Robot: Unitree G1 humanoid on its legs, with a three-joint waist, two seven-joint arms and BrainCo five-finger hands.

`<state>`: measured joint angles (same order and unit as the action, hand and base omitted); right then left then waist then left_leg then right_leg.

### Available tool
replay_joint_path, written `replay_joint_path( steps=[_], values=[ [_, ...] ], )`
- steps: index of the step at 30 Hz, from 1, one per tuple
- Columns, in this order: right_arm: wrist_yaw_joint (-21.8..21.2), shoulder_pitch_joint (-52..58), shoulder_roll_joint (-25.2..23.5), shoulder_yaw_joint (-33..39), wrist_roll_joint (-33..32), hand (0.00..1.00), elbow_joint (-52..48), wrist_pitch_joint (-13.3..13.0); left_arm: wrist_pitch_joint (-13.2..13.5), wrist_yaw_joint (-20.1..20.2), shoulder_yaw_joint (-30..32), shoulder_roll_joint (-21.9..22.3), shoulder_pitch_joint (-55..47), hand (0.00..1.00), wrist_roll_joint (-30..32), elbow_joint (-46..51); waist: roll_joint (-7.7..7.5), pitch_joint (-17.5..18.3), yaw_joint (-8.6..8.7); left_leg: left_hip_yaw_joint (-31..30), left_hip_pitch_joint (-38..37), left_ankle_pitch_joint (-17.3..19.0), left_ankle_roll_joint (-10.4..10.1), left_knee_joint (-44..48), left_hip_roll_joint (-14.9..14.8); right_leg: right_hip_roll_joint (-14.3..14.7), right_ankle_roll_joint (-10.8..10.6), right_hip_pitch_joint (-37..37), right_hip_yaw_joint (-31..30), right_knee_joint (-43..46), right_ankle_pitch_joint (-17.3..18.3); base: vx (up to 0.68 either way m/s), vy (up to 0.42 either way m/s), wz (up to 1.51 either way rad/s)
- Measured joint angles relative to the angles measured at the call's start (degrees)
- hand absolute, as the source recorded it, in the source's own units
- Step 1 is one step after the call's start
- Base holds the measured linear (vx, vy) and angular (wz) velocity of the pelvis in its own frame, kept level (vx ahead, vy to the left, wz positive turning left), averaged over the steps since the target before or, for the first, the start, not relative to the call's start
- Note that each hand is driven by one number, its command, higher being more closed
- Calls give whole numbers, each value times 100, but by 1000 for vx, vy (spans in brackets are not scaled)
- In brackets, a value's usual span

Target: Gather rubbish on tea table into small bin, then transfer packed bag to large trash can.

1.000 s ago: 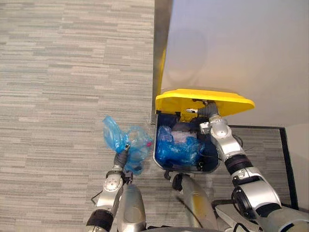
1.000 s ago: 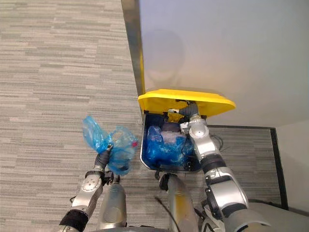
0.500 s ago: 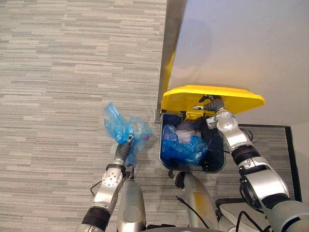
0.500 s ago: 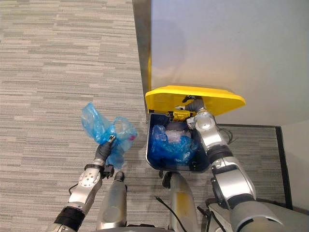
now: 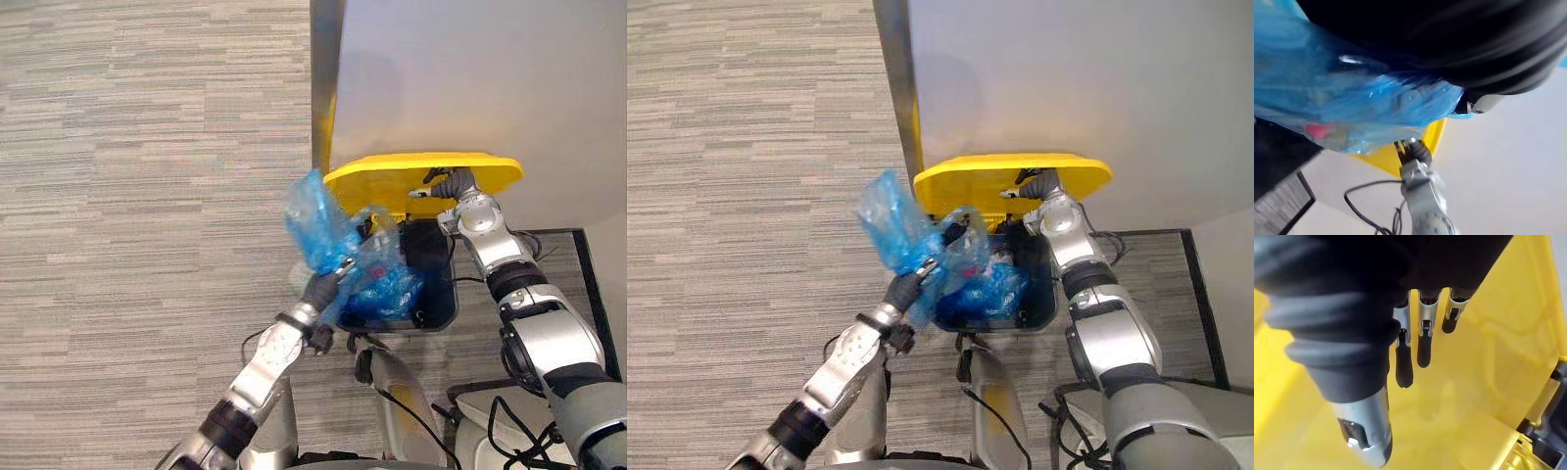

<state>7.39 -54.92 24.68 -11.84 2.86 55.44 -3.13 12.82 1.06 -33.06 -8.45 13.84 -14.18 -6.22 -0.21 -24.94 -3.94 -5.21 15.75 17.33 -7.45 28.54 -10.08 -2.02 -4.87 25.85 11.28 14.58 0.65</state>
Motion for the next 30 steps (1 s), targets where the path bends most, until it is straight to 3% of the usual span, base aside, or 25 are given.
replay_joint_path(
  steps=[7,9,15,22,30],
  values=[
    [9,-333,-4,-6,10,0,-5,39,6,-183,-471,323,871,100,24,-13,-4,-96,60,92,191,21,15,115,10,-1,80,181,-76,-15,-61,-9,10,-7],
    [21,-443,-27,-4,10,0,-86,73,6,-265,-534,438,1058,100,39,-124,-9,-101,150,90,334,27,5,170,7,0,59,312,-79,16,-84,0,0,0],
    [38,-444,-130,1,9,0,-507,123,-18,-467,-543,741,1687,100,367,-1088,-35,-145,299,135,481,27,4,210,3,3,70,488,-119,49,-115,4,-11,-3],
    [248,-428,-126,2,7,0,-1258,122,-168,-550,-406,901,2190,100,650,-2233,-133,-338,329,123,900,66,-63,409,-116,100,72,866,-111,142,-120,-5,-48,-5],
    [262,-419,-181,-236,192,0,-1798,121,-385,-649,212,1018,2481,100,1157,-3505,-228,-401,347,147,1291,68,-70,458,-208,189,120,1260,-104,143,-162,28,-47,-5]
  ],
)
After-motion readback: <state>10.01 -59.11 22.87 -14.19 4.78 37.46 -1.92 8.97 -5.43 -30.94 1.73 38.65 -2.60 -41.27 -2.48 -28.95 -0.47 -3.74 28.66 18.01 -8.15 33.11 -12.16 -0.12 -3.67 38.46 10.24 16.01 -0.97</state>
